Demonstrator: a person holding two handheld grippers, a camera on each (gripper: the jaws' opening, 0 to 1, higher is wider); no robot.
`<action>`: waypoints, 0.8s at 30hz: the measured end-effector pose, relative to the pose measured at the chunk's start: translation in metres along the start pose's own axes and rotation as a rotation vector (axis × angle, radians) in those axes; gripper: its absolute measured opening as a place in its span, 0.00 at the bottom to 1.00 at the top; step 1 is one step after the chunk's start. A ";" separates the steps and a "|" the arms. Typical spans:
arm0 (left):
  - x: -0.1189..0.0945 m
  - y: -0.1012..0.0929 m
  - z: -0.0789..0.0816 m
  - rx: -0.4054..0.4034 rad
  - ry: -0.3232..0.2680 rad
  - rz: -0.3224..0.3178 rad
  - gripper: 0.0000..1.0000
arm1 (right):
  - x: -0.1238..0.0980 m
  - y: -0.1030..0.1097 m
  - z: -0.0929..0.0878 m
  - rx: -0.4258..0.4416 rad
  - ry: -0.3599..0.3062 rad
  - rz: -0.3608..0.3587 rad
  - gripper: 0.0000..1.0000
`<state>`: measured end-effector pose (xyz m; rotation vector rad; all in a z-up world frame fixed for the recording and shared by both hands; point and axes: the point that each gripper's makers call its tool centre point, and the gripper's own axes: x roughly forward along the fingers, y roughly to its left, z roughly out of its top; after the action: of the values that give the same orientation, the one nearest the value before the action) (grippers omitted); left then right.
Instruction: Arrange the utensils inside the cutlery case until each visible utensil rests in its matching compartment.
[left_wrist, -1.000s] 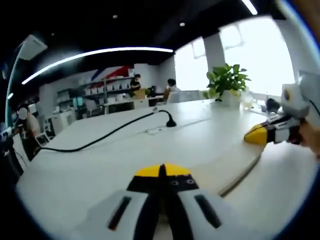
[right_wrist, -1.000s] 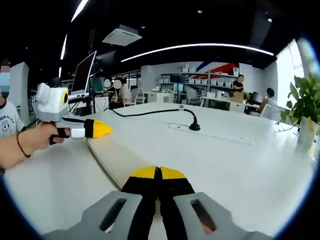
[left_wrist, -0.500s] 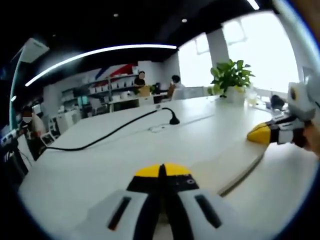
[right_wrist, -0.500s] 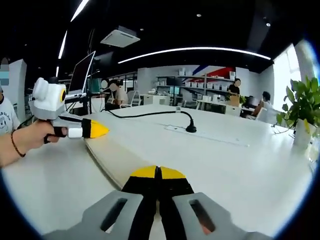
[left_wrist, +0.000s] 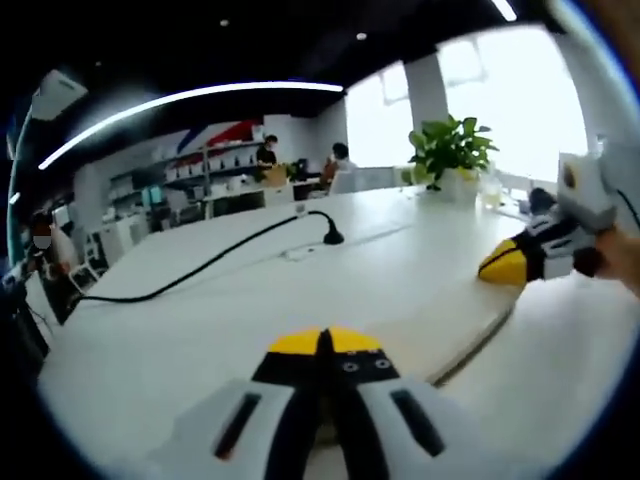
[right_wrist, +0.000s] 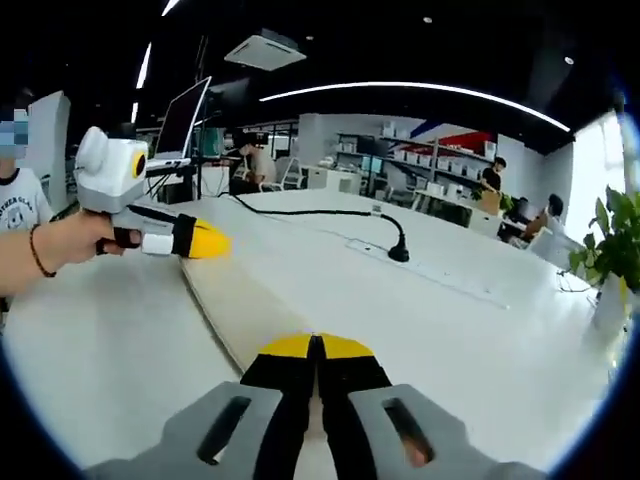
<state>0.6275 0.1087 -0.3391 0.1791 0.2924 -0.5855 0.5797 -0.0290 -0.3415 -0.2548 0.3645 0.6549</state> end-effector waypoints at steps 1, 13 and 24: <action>-0.001 0.001 -0.001 0.007 0.025 -0.021 0.00 | -0.001 -0.007 0.006 0.016 -0.016 -0.006 0.00; -0.018 -0.013 0.095 0.234 -0.008 -0.133 0.21 | -0.045 -0.037 0.084 -0.256 -0.010 -0.017 0.17; -0.018 -0.040 0.048 0.605 0.309 -0.372 0.42 | -0.041 -0.009 0.070 -0.399 0.129 0.146 0.38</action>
<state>0.6008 0.0740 -0.2915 0.8159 0.4464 -1.0091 0.5725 -0.0344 -0.2599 -0.6576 0.3760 0.8557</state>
